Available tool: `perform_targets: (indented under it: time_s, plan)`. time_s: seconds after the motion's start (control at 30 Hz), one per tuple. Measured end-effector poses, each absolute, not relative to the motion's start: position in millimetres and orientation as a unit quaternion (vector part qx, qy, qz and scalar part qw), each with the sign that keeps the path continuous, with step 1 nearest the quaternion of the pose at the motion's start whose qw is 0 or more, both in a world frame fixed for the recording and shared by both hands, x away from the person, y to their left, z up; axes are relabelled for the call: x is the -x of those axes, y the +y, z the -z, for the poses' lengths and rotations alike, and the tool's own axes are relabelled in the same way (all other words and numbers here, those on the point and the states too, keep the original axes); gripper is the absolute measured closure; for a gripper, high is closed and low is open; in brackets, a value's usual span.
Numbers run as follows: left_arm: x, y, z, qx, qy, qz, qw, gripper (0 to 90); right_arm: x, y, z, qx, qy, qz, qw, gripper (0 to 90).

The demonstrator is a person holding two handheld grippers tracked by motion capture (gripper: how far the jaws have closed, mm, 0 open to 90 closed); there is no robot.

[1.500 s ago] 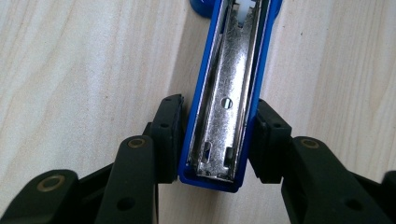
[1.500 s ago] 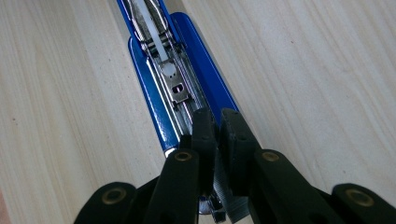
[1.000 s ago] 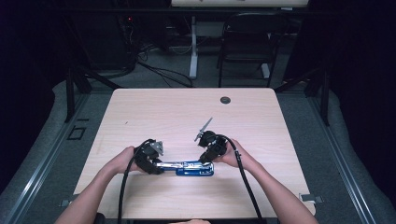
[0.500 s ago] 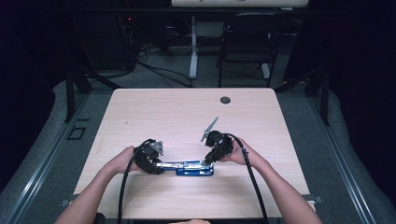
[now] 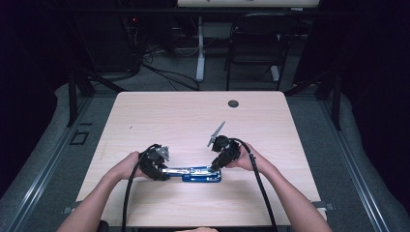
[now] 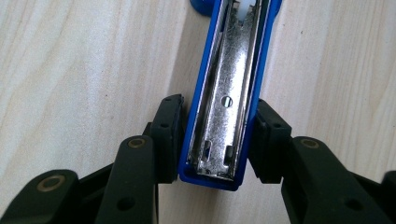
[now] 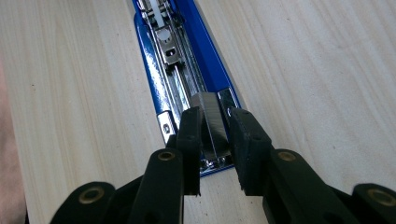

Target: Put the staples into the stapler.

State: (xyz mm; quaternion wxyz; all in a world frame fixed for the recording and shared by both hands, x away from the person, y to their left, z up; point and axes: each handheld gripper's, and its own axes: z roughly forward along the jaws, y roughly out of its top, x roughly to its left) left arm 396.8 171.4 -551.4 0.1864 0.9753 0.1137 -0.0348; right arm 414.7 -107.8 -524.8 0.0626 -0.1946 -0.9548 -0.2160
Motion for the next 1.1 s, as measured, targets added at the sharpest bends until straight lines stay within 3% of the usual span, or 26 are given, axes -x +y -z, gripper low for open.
perform_targets:
  time_s: [0.57, 0.83, 1.1]
  plan:
    - [-396.9, 171.1, 551.1, -0.976, 0.111, 0.034, 0.184, 60.1, -418.8, -105.7, 530.4, 0.205, -0.95, 0.222, 0.084, 73.0]
    - [-396.9, 171.1, 551.3, -0.976, 0.113, 0.035, 0.185, 60.1, -427.2, -111.6, 535.3, 0.239, -0.934, 0.232, 0.13, 74.0]
    - [-396.7, 171.4, 551.3, -0.975, 0.114, 0.035, 0.186, 60.1, -424.9, -109.1, 530.8, 0.235, -0.938, 0.227, 0.115, 77.8]
